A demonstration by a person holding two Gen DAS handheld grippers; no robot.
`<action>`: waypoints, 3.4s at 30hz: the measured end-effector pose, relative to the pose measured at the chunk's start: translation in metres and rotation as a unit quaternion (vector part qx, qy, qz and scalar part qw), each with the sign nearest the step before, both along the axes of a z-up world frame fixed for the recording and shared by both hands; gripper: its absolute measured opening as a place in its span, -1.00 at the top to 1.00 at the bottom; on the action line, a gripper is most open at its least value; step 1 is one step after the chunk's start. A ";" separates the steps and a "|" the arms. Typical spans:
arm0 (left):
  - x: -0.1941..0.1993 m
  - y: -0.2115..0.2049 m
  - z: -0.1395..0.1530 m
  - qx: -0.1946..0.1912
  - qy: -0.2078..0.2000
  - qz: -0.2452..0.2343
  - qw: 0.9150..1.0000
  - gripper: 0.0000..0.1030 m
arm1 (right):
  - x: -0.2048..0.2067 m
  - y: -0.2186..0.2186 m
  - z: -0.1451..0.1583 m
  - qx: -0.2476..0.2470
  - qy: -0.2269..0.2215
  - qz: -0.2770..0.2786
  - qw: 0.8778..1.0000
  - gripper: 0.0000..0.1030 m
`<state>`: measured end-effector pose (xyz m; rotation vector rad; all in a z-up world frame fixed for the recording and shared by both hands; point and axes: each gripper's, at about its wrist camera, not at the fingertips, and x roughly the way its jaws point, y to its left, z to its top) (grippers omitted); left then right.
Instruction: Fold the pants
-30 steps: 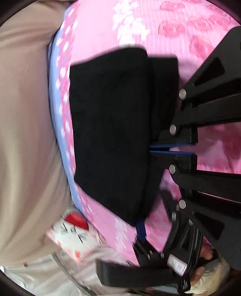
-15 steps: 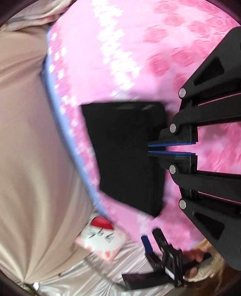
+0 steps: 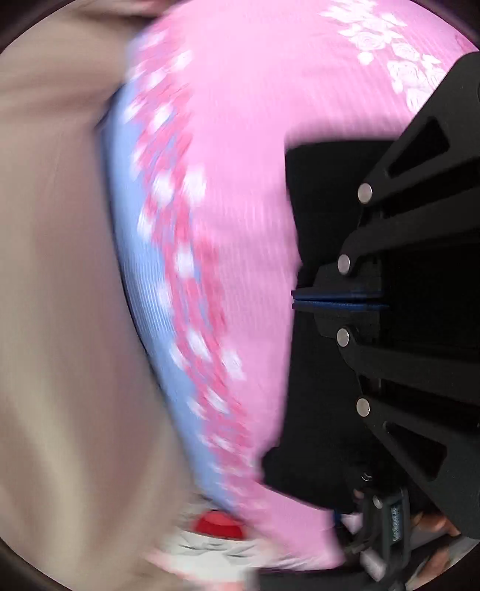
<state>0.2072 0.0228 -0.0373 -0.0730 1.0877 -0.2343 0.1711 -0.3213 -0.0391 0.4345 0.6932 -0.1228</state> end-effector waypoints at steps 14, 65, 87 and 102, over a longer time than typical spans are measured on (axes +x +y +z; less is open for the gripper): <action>-0.005 -0.003 0.001 0.008 -0.024 0.003 1.000 -0.90 | 0.008 -0.028 0.000 -0.054 0.041 -0.072 0.995 1.00; -0.151 -0.015 0.038 0.158 -0.113 0.033 0.980 -0.89 | -0.167 0.086 0.009 -0.150 0.011 -0.004 0.989 0.85; -0.140 0.013 0.038 0.095 -0.097 0.051 0.989 -0.90 | -0.175 0.065 0.026 -0.176 -0.004 -0.060 0.983 -0.30; -0.074 0.075 -0.002 -0.189 0.060 0.051 0.979 -0.89 | -0.135 -0.020 -0.019 0.132 0.013 -0.007 0.991 -0.70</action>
